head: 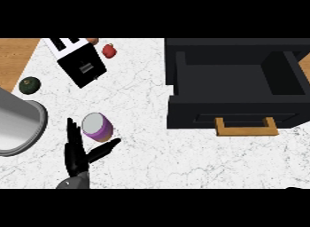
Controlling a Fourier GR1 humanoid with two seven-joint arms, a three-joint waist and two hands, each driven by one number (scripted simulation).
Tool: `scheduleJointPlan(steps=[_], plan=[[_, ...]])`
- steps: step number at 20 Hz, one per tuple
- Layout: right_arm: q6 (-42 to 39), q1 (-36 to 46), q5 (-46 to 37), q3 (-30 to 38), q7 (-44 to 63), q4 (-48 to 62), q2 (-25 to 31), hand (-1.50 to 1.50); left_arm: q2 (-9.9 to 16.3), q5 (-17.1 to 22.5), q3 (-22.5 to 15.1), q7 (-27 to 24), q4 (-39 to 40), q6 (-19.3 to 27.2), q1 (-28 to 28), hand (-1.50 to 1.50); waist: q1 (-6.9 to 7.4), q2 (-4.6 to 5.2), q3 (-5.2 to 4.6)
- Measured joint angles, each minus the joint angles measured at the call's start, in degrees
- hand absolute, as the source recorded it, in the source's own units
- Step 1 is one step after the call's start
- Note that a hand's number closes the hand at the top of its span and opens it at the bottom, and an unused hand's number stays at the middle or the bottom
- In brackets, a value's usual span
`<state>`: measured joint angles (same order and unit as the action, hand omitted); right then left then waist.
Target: Pick up the can, place it into the drawer and close the drawer
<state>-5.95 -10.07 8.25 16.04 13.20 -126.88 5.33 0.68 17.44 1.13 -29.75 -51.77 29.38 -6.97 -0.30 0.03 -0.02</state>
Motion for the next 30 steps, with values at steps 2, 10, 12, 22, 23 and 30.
scheduleJointPlan(steps=[2, 10, 12, 22, 23, 30], plan=[[-0.4, 0.3, -0.4, 0.2, -0.1, 0.2, 0.0, -1.5, 0.4, 0.0, 1.1, 0.1, 1.6, -0.2, -1.7, -1.5, 0.03, 0.0, 0.0], [-0.3, 2.3, 0.1, 1.2, 2.7, -0.7, 0.2, -1.5, 1.8, 0.7, 5.1, -4.8, 11.9, -5.5, -7.9, -1.5, -0.03, 0.01, -0.01], [-0.2, 2.9, -0.6, 0.8, 2.6, -0.2, 0.1, -1.5, 2.0, 0.7, 5.8, -6.0, 14.3, -6.5, -9.4, -1.5, -0.03, 0.02, 0.0], [0.7, 4.9, -2.0, 0.4, 3.2, 0.1, -0.2, -1.5, 2.3, 0.6, 7.1, -8.9, 25.0, -14.9, -17.9, 1.5, -0.31, 0.08, 0.01], [0.3, 4.2, -1.5, 0.9, 2.6, 0.0, -0.2, -1.5, 2.7, 0.5, 7.2, -9.0, 25.7, -15.7, -18.7, 1.5, -0.33, 0.08, -0.01], [-0.3, 4.1, -1.2, 2.1, 2.2, 0.5, 0.3, -1.5, 2.6, 0.4, 8.6, -12.6, 30.4, -19.0, -23.2, 1.5, -0.46, 0.15, -0.02]])
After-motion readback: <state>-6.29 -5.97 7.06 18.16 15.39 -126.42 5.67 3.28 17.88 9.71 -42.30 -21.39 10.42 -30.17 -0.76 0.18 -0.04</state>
